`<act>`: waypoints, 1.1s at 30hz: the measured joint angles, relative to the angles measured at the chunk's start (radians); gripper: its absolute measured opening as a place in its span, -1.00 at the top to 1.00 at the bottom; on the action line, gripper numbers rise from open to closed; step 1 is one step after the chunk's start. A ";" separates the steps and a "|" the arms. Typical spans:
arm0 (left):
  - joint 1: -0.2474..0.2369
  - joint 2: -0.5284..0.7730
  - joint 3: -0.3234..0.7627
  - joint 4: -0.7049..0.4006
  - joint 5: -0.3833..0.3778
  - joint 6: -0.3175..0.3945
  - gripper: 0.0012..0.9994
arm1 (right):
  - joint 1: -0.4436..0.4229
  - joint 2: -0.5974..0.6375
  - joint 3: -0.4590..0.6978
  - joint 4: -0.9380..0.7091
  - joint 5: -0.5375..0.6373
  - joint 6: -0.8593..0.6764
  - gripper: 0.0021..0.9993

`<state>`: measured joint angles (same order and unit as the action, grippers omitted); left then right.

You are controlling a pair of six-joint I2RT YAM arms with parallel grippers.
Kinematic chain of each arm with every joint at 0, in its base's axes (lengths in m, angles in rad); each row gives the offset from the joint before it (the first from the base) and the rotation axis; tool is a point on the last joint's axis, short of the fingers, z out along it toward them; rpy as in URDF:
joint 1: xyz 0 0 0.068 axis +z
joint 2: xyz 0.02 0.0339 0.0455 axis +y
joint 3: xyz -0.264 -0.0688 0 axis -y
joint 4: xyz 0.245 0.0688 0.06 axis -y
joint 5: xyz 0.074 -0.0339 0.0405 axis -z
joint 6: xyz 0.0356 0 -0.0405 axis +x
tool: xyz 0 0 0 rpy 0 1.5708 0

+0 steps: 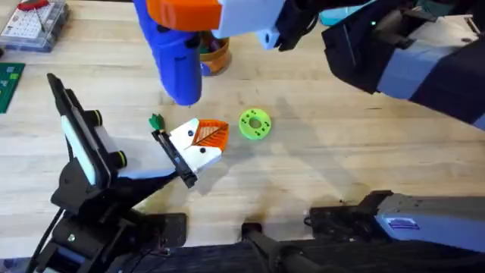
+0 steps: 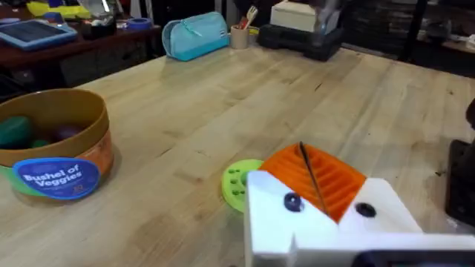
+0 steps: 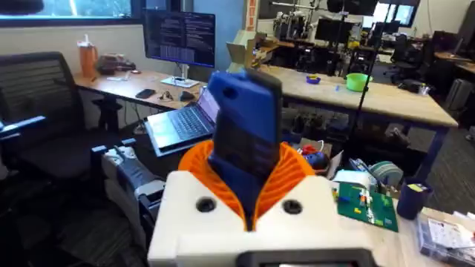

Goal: Pick up the gripper from the table and insert it into the empty holder that is missing its gripper. Then pick up a screw, insert it into the mounting hole, and use the screwdriver to tighten it. Finally, clean up the table by picking up the vegetable and placing it into the bucket.

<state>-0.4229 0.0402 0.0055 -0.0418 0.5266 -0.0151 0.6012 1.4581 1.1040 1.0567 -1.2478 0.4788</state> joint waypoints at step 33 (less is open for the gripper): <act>0.000 0.000 0.000 0.000 0.000 0.000 0.97 | 0.025 0.000 -0.081 0.016 0.020 -0.061 0.96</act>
<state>-0.4229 0.0402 0.0055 -0.0418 0.5268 -0.0151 0.6266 1.4578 1.0229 1.0731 -1.2279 0.4173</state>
